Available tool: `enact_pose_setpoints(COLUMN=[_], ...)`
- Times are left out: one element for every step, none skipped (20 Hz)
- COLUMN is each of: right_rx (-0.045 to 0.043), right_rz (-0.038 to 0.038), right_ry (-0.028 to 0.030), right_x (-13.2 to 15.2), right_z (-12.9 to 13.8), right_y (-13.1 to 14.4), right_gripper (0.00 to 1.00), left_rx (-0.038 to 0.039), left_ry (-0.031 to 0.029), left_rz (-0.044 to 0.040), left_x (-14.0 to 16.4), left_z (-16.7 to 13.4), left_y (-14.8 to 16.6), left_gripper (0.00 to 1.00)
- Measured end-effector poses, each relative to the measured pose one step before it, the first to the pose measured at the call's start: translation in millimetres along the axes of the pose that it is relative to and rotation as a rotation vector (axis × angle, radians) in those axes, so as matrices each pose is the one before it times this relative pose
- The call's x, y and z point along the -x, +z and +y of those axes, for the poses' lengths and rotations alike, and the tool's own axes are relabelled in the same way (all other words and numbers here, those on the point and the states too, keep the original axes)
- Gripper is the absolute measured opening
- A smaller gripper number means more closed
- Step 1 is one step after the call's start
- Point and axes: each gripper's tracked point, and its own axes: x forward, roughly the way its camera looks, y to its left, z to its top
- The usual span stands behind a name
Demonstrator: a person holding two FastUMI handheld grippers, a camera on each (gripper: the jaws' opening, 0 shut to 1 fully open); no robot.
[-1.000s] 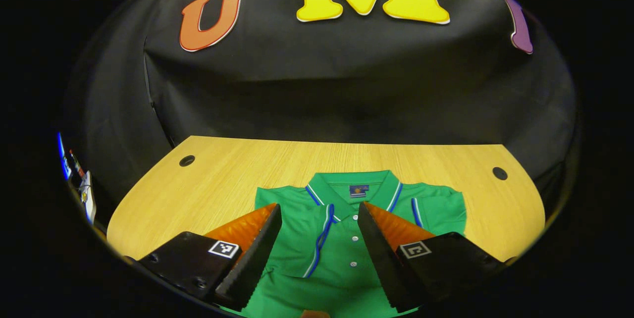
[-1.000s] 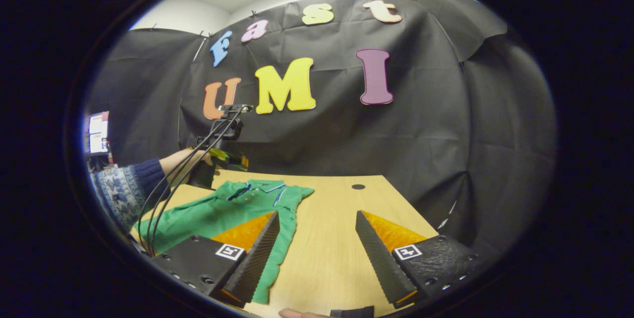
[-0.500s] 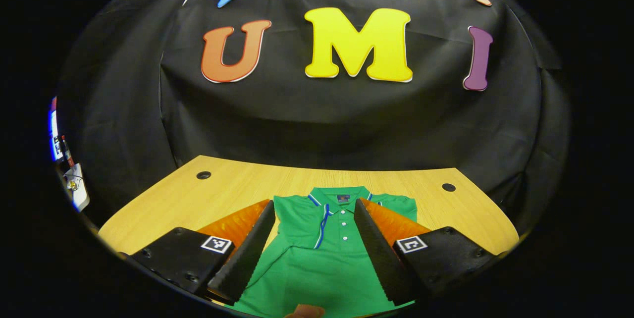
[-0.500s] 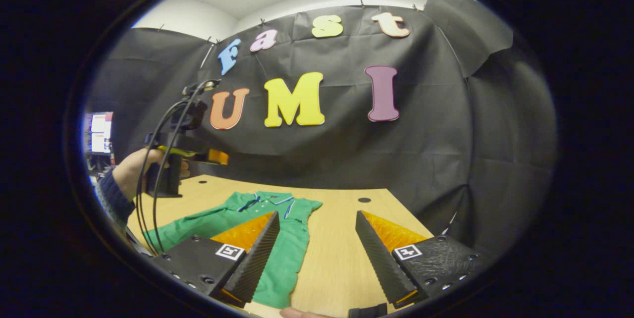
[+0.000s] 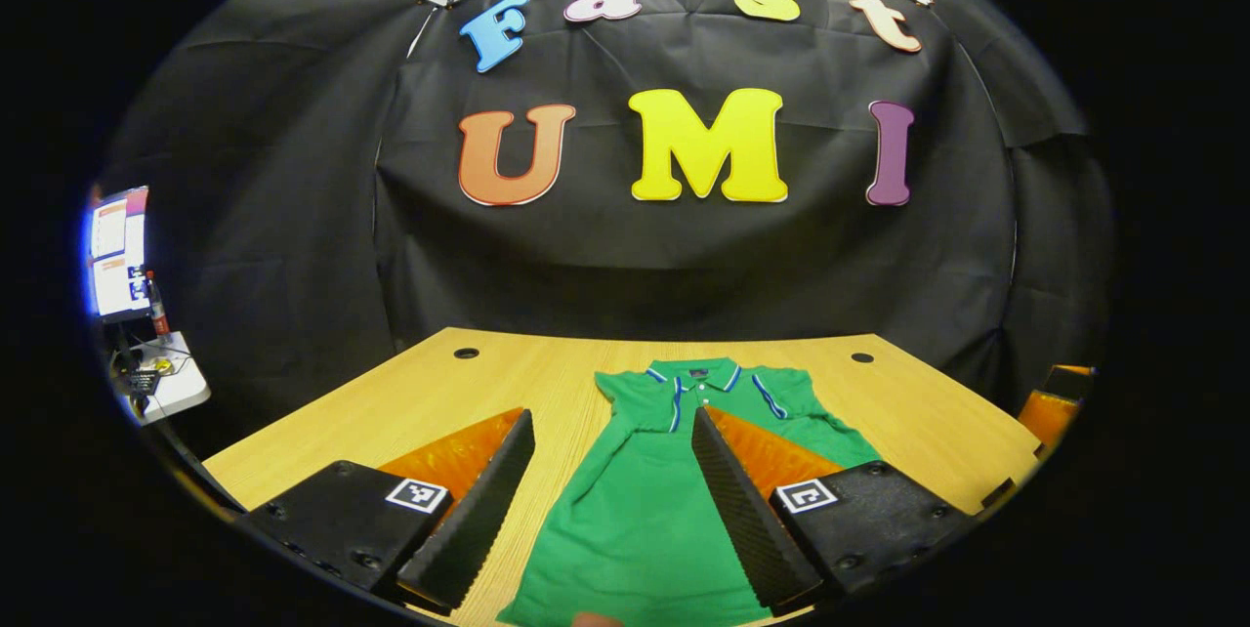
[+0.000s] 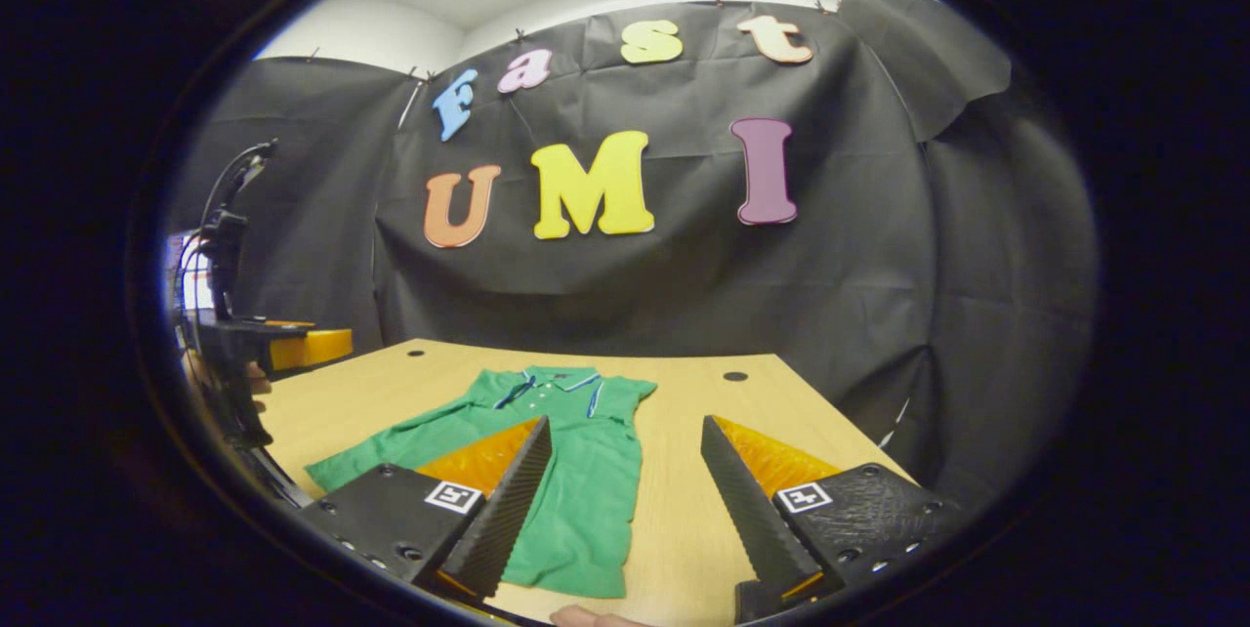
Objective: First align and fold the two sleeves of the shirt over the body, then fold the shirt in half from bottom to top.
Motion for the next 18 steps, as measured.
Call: enact_pose_setpoints(right_rx=[-0.00667, 0.00022, 0.00273, 0.00481, 0.00142, 0.00092, -0.0008, -0.00423, -0.00056, 0.00496, 0.00338, 0.00143, 0.00729, 0.0144, 0.0156, 0.01255, 0.00762, 0.00055], right_rz=[0.01705, 0.02286, 0.02351, 0.02092, 0.01772, 0.01865, 0.02308, 0.02216, 0.0184, 0.01081, 0.01007, 0.01729, 0.02115, 0.02227, 0.00476, -0.00515, -0.00595, 0.00589], right_ry=[0.00847, 0.00388, -0.0008, -0.00218, -0.00395, 0.00086, -0.00453, -0.00426, -0.0049, -0.00764, -0.0027, 0.00531, 0.01147, 0.00855, 0.00247, -0.00169, -0.01129, -0.00476], right_x=[0.27, -0.01, -1.3, -1.19, -1.12, -2.21, -3.36, -2.76, -1.52, -2.73, -1.76, -2.32, -3.56, -2.41, -1.04, -0.15, 1.32, -0.34], right_z=[5.01, 2.57, -1.15, 0.39, -0.2, 1.8, 0.84, 0.67, 0.15, -0.45, 0.31, 2.86, 4.8, 4.1, 1.65, 0.97, -2.85, -0.93], right_y=[-9.48, -9.36, -10.68, -10.03, -9.76, -10.51, -12.71, -11.85, -10.68, -8.15, -8.16, -8.44, -10.32, -8.17, -3.47, -0.37, -0.56, -2.0], right_gripper=[0.93, 0.94, 0.94, 0.94, 0.94, 0.94, 0.94, 0.94, 0.94, 0.94, 0.94, 0.94, 0.94, 0.94, 0.94, 0.94, 0.94, 0.94], left_rx=[-0.00194, -0.00209, -0.00682, -0.00445, -0.00519, -0.00898, -0.00233, -0.00295, -0.00247, -0.00529, -0.00837, -0.00868, -0.00046, 0.00226, 0.00394, 0.01289, 0.0107, 0.0074], left_ry=[0.01692, 0.00991, 0.00484, 0.00938, 0.00122, -0.00023, 0.00696, -0.00512, -0.01049, -0.01049, -0.01004, -0.00015, 0.00892, -0.00023, 0.0054, 0.00389, -0.01333, 0.00015], left_rz=[0.00741, 0.00155, 0.00011, -0.00094, 0.01401, 0.02466, 0.03443, 0.03598, 0.02245, 0.01714, 0.01529, 0.0197, 0.01059, 0.01433, 0.01655, 0.01847, 0.00866, 0.00775], left_x=[7.13, 3.97, 2.99, 0.75, -0.04, -1.83, -1.74, -1.53, -1.21, -0.28, -2.12, -2.68, -1.57, -1.87, -3.77, -1.51, -1.74, -0.66], left_z=[10.3, 6.41, 4.69, 5.93, 4.17, 2.22, 3.04, -0.78, -3.26, -3.28, -1.94, -1.44, 2.71, 0.13, 1.06, 2.35, -2.33, 1.24], left_y=[-9.17, -8.28, -8.35, -9.65, -13.2, -14.37, -17.88, -15.07, -13.08, -11.09, -10.27, -9.62, -7.92, -6.21, -7.44, -5.96, -5.01, -3.63], left_gripper=[1.0, 1.0, 1.0, 1.0, 1.0, 1.0, 1.0, 1.0, 1.0, 1.0, 1.0, 1.0, 1.0, 1.0, 1.0, 1.0, 1.0, 1.0])
